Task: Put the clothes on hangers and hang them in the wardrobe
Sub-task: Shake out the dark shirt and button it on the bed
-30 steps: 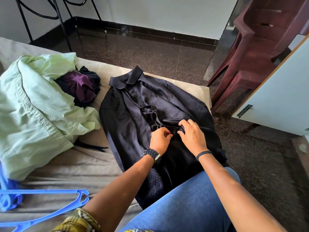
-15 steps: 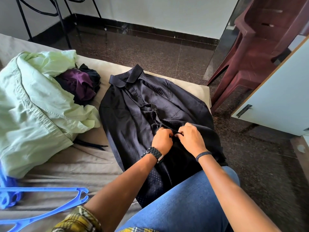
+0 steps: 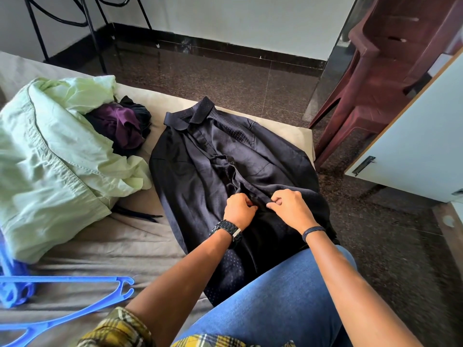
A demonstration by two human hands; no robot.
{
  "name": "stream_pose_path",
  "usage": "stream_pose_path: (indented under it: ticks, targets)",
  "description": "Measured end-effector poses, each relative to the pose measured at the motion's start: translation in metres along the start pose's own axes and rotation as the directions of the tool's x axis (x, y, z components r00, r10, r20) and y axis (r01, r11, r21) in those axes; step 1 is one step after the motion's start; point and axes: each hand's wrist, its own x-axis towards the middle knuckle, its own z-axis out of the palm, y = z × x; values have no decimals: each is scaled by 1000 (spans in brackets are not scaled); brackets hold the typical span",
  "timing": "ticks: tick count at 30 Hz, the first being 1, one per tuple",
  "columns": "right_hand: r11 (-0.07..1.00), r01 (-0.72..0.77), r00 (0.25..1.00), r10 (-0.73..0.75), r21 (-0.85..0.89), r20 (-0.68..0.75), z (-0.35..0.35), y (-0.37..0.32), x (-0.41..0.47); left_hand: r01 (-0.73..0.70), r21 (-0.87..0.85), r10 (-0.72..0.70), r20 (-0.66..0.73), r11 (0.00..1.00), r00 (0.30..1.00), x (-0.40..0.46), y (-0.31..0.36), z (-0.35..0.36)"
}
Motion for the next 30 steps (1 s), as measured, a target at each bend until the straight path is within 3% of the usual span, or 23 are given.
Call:
stream_pose_path:
  ticks: [3,7,12,15,19,24,30]
  targets:
    - [980,-70,996,79,188,-40,-4,0,1,15,-56,-14,16,998,1000,0,0,0]
    - [913,-115,991,134,390,-22,-10,-2,3,56,-257,-66,-32,965,997,-5,6,-5]
    - [718,-263,965,203,644,167,-11,-5,4,193,-645,-161,109,740,981,-11,17,-8]
    - [792,-275,960,198,545,197,-12,-7,3,249,-714,-170,182,654,969,-13,19,-8]
    - [967,-112,990,88,229,111,-9,-5,-1,301,-755,-196,229,582,953,-15,15,-6]
    - [985,98,995,-96,145,-17,0,-8,-8,330,-787,-215,254,521,943,-16,8,-4]
    - [985,168,971,-159,33,-181,11,-8,-8,337,-799,-188,280,498,942,-17,8,-5]
